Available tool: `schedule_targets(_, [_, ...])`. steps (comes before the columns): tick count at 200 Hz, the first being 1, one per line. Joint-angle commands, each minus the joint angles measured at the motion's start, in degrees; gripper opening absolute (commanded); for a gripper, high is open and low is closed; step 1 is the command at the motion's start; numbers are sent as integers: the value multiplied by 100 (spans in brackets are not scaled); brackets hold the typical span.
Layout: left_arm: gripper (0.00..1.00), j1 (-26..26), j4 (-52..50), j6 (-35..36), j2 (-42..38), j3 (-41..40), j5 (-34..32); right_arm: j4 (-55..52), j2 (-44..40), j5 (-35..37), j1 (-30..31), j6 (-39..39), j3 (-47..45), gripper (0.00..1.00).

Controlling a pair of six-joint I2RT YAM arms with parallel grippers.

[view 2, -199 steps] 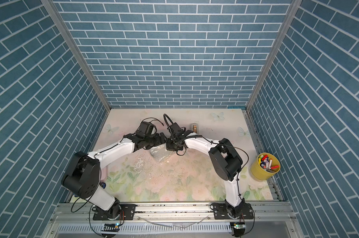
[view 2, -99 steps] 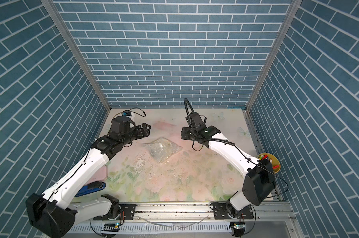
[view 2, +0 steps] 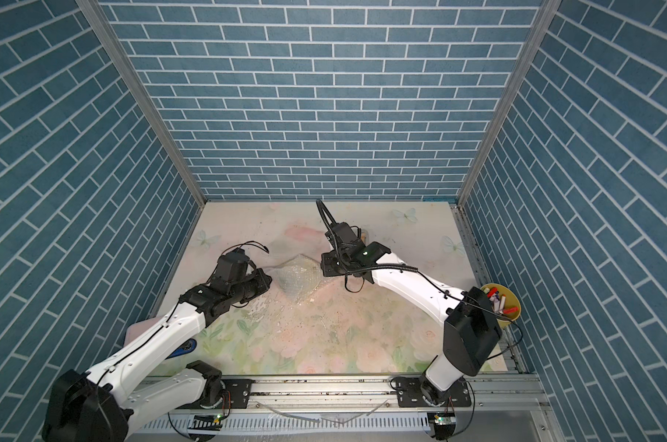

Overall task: Wrap dinner plates in bubble wrap
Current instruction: Reset both arms

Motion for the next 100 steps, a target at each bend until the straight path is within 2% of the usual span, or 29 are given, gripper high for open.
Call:
schedule_targets(1, [12,-86,556,-255,303,-7,295,78,40,-1,63,-45,80,38])
schedule_targets(15, [11,-91,460,-146,273,66,227,59,-129,227,74,-15,-42,38])
schedule_targets(27, [16,-86,128,81,60,312,-41,-44,-402,728,42,37,-229,40])
schedule_targets(41, [36,-62,-414,399,-246,569,-572,-120,-848,1223,-120,110,-560,43])
schedule_targets(51, [43,0,-741,617,-422,744,-896,-113,-1243,1499,-280,194,-849,44])
schedule_targets(76, [45,389,-1459,926,-768,1039,-1414,-108,-2364,2398,-640,258,-1579,46])
schedule_targets(100, [45,847,-1559,1000,-1047,918,-984,-69,-3338,2921,-876,190,-2163,53])
